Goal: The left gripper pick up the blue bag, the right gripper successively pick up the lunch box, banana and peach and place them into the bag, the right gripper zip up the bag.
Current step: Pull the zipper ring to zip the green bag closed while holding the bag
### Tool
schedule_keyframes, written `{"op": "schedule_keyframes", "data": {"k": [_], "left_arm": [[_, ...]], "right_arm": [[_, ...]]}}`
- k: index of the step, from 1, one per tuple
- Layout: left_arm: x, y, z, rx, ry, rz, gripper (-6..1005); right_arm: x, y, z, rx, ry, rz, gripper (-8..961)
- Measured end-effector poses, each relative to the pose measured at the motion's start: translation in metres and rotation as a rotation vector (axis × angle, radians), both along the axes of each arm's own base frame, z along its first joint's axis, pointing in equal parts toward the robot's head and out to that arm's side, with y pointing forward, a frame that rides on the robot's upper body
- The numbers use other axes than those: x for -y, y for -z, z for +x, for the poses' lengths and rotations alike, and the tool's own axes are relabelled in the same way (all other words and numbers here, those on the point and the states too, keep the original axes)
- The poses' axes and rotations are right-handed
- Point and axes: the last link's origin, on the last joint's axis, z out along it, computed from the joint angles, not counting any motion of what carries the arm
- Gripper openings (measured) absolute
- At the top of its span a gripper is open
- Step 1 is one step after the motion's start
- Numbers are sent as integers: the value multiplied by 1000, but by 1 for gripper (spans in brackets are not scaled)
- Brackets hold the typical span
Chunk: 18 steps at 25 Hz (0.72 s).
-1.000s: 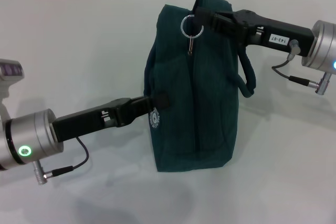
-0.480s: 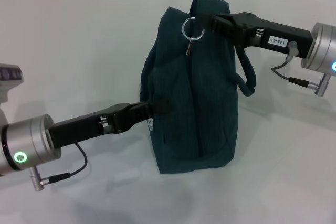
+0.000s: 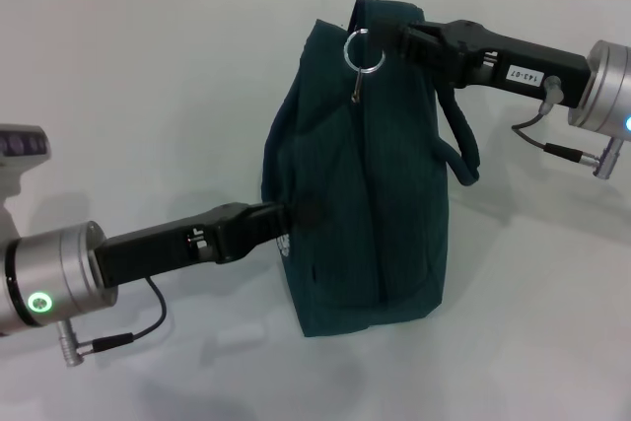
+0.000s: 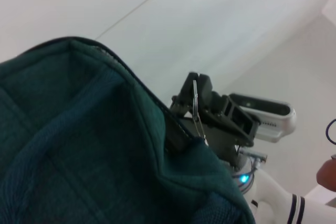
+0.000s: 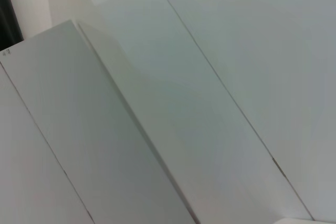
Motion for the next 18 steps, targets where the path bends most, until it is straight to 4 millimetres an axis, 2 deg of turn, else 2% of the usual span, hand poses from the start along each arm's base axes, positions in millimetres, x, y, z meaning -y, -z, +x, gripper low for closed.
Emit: {"op": "schedule_keyframes", "data": {"k": [18], "left_arm": [[7, -1, 1, 13, 30, -24, 50]], "right_arm": [[-3, -1, 2, 10, 13, 28, 12]]}}
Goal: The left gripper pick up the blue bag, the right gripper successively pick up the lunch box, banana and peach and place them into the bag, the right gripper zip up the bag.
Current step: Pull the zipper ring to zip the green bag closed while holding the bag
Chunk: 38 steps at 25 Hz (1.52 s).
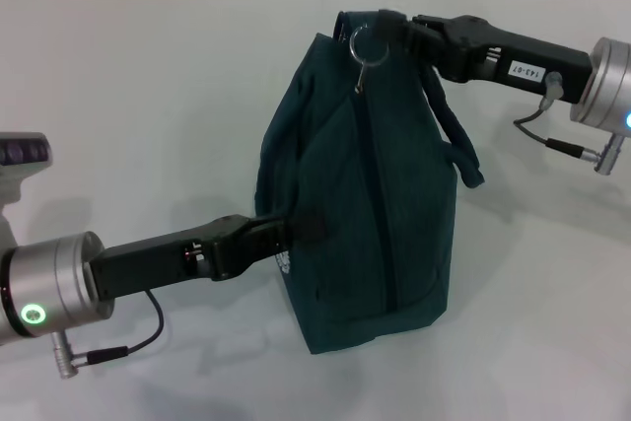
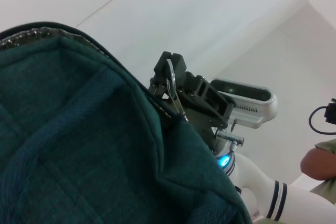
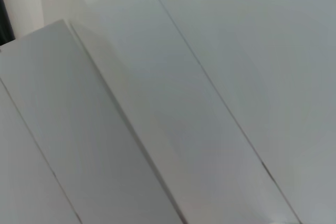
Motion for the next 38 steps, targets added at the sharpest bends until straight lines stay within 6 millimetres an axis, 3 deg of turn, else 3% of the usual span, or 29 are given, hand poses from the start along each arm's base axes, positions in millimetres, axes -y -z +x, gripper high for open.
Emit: {"op": "schedule_keyframes", "data": {"k": [22, 38], "left_arm": [[8, -7, -7, 9, -7, -1, 56], [-8, -11, -29, -63, -159, 104, 69]], "right_arm": [[-6, 0, 0, 25, 4, 47, 10], [-1, -4, 2, 7, -17, 73, 10]]}}
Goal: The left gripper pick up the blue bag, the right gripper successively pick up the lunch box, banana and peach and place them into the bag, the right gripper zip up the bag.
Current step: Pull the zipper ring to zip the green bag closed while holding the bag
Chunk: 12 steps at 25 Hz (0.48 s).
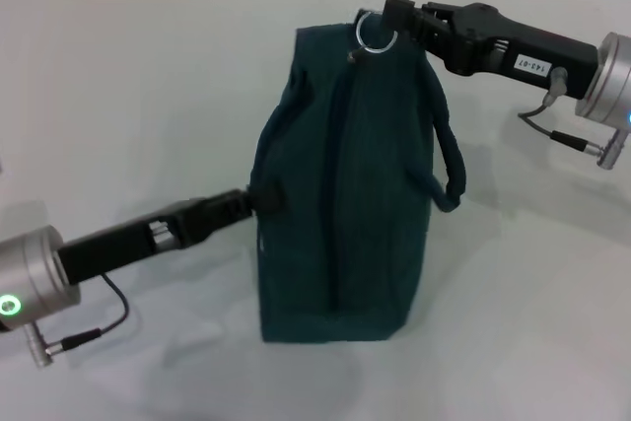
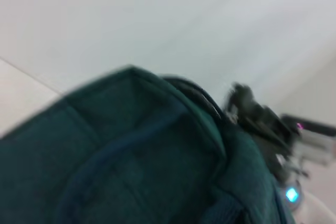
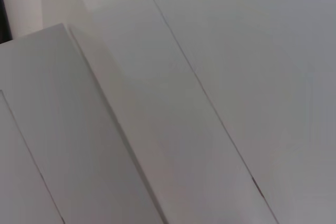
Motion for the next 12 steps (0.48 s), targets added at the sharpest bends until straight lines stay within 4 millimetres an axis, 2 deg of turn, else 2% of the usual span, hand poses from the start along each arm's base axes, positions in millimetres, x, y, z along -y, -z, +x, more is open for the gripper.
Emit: {"op": "schedule_keyframes", "data": {"k": [5, 8, 12], "left_arm": [[-3, -8, -9, -1, -53, 49, 262], [-5, -12, -12, -6, -71, 60, 468], [-5, -18, -11, -2, -53, 57, 609]], "right_arm": [[5, -5, 4, -9, -9, 30, 9], [6, -8, 4, -12, -15, 43, 9], [6, -8, 5, -10, -15, 45, 9]]}}
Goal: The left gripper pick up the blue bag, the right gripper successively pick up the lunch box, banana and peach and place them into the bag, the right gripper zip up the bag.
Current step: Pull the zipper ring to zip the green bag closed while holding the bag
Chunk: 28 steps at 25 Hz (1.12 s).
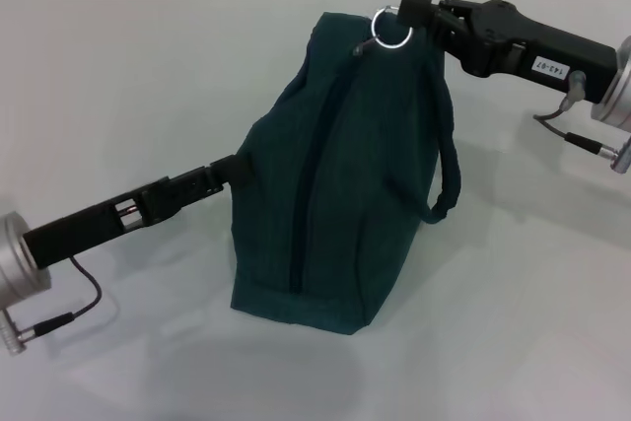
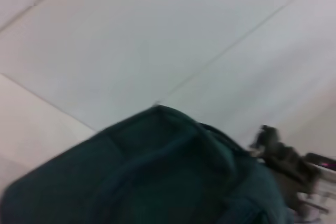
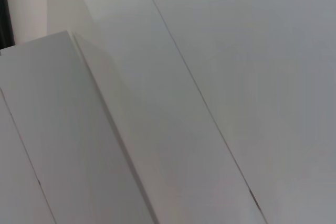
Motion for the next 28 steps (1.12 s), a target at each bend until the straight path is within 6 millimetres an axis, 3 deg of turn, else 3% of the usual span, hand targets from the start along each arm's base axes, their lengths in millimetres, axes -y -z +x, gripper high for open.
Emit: {"op": "schedule_keyframes", "data": {"k": [2, 10, 14, 20, 24, 28], "left_arm": [[1, -4, 5, 22, 34, -14, 679], [-10, -21, 16, 108, 45, 29, 676], [-37, -21, 31, 102, 41, 34, 675], [-79, -20, 54, -38, 52, -69, 673], [-94, -23, 71, -111, 82, -140, 671], [-98, -25, 75, -142, 87, -154, 670]], "right_arm": [[0, 0, 1, 3, -2, 4, 9], [-1, 2, -4, 15, -32, 19, 9], [-1, 2, -4, 22, -42, 28, 9], [0, 2, -4, 29, -59, 41, 9], [0, 0, -1, 33, -60, 53, 9], [1, 0, 1, 33, -56, 64, 8]]}}
